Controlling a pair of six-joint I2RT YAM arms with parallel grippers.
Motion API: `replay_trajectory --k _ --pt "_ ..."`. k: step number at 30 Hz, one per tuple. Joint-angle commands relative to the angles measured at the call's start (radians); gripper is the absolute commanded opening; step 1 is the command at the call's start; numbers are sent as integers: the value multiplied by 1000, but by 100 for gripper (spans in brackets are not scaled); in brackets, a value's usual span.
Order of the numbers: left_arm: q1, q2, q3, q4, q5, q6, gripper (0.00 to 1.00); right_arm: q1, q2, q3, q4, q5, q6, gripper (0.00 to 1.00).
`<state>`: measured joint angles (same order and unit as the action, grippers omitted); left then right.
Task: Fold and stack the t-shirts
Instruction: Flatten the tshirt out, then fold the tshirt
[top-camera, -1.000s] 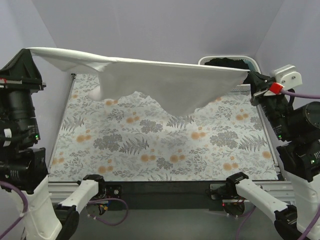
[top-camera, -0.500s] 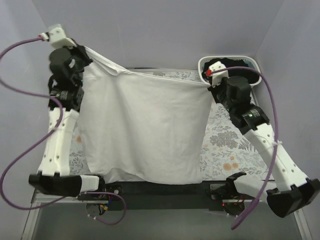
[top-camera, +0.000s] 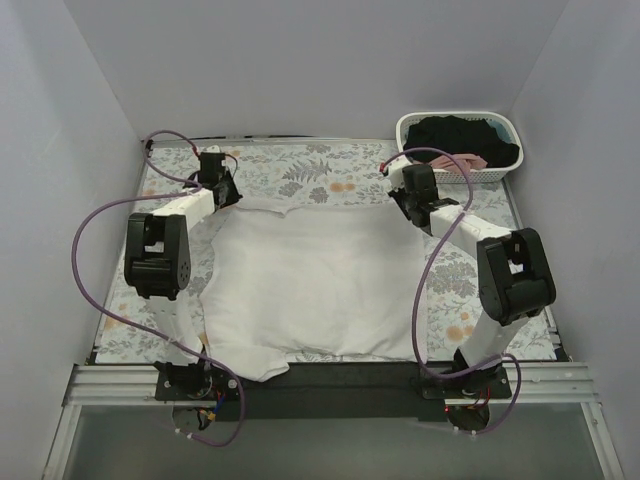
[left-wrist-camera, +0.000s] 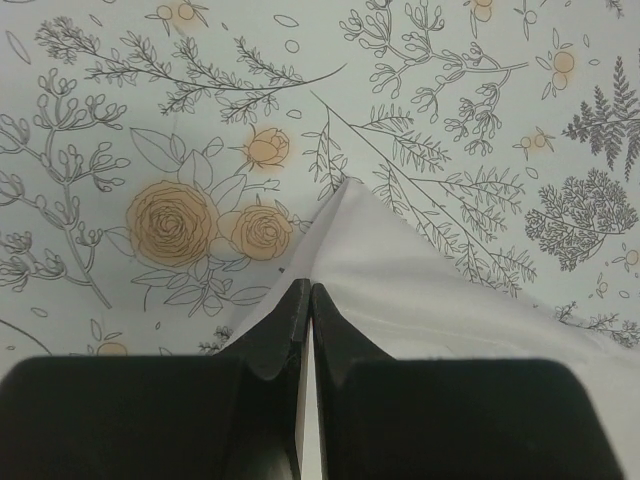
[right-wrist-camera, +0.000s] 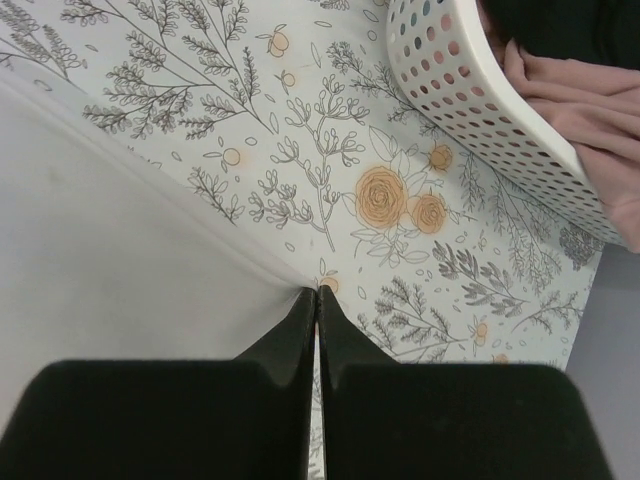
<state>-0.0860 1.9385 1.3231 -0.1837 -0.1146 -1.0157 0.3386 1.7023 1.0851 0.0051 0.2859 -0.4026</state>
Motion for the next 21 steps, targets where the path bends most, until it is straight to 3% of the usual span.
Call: replay_trajectory --k 1,8,21 --pt "14 -3 65 70 33 -40 0 -22 52 90 110 9 -30 1" --pt "23 -18 108 15 43 -67 0 -39 70 84 107 6 -25 1" --pt "31 -359 -146 -186 -6 -193 0 -38 -148 -119 -48 0 186 1"
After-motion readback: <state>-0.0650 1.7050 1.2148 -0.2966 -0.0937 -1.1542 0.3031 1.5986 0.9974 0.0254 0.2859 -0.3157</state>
